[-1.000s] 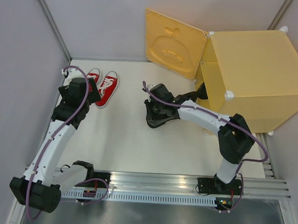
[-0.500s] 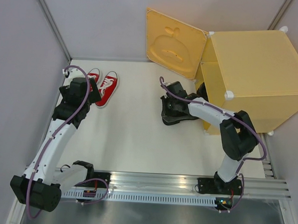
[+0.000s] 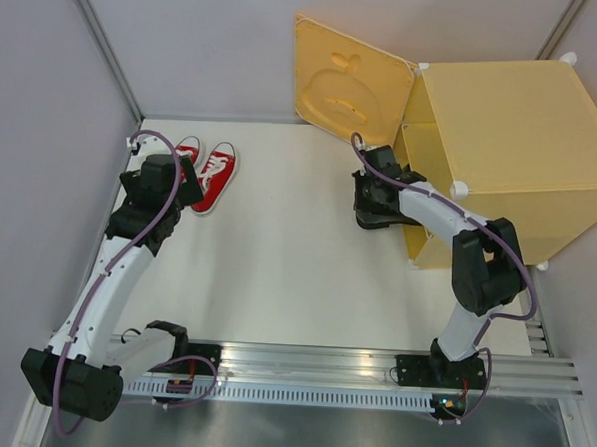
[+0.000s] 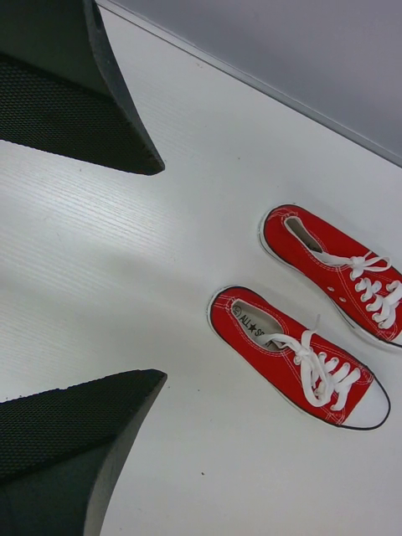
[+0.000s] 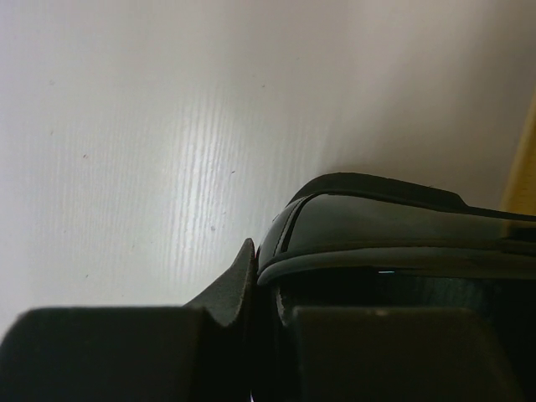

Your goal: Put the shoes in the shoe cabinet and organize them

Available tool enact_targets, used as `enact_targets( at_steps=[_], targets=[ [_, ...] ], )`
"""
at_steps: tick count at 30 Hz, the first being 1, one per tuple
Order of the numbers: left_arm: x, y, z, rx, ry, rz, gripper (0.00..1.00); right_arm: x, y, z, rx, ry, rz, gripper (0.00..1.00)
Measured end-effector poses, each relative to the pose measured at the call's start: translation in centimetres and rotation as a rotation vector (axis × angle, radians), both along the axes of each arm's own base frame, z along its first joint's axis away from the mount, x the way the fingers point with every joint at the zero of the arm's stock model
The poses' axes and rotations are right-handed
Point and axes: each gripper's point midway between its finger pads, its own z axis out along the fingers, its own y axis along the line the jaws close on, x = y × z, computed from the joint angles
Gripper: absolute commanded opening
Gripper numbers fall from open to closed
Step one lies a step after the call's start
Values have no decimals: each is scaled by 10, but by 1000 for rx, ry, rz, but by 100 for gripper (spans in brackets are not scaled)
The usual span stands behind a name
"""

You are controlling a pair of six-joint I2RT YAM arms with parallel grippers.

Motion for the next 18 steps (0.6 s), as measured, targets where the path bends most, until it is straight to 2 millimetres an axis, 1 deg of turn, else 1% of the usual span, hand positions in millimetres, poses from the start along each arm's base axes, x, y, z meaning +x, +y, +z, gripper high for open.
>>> enact_targets(
  at_steps=[3, 7, 15, 16, 18],
  targets=[
    [0, 0, 0, 0, 1, 0, 100, 9, -15, 3, -39, -25, -37, 16],
    [1, 0, -3, 1, 9, -1, 100, 14, -31, 0, -76, -26, -71, 28],
    [2, -1, -4, 2, 13, -1, 100, 15, -47, -18, -141, 6, -103, 32],
    [2, -1, -4, 2, 15, -1, 100, 16, -48, -18, -151, 3, -110, 39],
    [2, -1, -5, 3, 17, -1, 100, 17, -53, -17, -171, -3, -124, 45]
  ],
)
